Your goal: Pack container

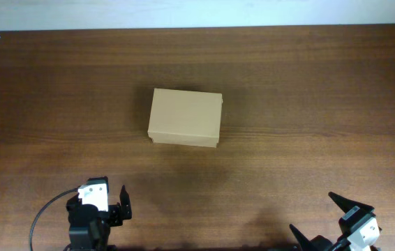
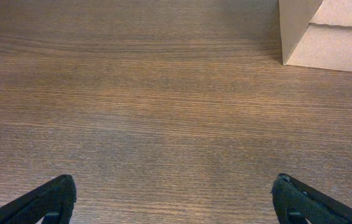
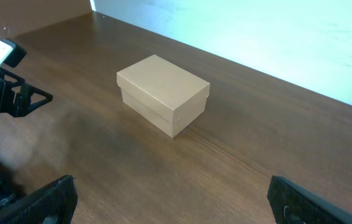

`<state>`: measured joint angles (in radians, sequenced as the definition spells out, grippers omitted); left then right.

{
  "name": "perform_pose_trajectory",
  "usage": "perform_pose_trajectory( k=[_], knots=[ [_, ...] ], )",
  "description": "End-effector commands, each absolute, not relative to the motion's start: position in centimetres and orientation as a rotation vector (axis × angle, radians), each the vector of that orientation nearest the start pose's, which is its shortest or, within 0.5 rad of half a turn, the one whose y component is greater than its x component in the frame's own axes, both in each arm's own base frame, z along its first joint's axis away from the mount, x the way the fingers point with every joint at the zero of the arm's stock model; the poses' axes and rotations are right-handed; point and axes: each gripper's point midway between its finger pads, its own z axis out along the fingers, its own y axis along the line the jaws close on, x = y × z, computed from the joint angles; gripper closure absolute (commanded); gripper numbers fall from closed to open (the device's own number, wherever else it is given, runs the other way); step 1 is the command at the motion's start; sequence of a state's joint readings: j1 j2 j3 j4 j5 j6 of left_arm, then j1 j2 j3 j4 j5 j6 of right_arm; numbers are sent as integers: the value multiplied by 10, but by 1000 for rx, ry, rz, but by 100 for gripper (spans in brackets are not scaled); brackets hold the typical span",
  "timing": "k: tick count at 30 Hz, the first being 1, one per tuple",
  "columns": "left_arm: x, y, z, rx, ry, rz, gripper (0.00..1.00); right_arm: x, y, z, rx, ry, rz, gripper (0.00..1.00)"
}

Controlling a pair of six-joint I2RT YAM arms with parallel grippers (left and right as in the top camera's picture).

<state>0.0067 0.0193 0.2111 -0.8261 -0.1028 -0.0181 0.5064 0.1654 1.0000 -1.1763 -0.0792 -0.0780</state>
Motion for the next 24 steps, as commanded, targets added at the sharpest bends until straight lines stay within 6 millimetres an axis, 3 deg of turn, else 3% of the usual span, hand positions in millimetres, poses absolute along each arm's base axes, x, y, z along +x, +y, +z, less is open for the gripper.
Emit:
perform_pose_trajectory(
  k=[1, 16, 19, 24],
  knots=[
    [183, 21, 76, -68, 2199, 131, 0, 91, 65, 296, -595, 1834, 365, 1],
    [183, 21, 76, -68, 2199, 132, 0, 96, 61, 296, -552, 1838, 330, 1],
    [183, 21, 76, -68, 2199, 131, 0, 114, 54, 283, -466, 1876, 253, 1],
    [183, 21, 76, -68, 2199, 132, 1, 155, 48, 233, -353, 1962, 158, 1]
  ],
)
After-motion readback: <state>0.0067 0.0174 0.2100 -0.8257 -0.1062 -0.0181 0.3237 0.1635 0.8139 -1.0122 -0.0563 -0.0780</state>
